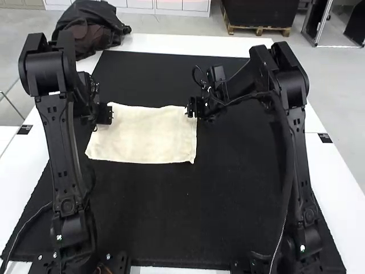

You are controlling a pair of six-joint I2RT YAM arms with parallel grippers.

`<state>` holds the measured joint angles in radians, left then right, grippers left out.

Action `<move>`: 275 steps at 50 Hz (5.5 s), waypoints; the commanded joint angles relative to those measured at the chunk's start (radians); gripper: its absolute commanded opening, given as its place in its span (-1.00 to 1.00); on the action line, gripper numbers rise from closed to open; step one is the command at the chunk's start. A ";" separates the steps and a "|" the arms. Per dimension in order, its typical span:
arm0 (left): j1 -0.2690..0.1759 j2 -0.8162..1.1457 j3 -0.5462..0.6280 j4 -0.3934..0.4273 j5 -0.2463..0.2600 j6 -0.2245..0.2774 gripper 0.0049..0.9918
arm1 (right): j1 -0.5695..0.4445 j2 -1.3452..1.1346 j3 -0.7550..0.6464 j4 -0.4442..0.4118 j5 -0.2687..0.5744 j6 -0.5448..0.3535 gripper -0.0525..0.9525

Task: Fold the towel.

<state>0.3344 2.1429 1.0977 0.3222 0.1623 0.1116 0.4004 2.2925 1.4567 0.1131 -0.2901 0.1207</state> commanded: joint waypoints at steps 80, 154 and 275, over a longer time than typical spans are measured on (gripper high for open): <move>0.075 -0.107 0.010 0.000 0.143 -0.003 -0.96 | -0.051 -0.219 -0.151 0.000 -0.030 -0.043 -0.95; 0.180 -0.310 -0.154 -0.100 0.344 0.034 -0.96 | -0.061 -0.475 -0.427 0.005 -0.141 -0.009 -0.95; 0.256 -0.491 -0.565 0.100 0.207 0.183 -0.18 | 0.012 -0.462 -0.680 0.148 -0.170 0.014 -0.02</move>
<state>0.5667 1.6444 0.5304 0.4042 0.4461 0.2848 0.4179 1.8187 0.7643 0.2573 -0.4973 0.1238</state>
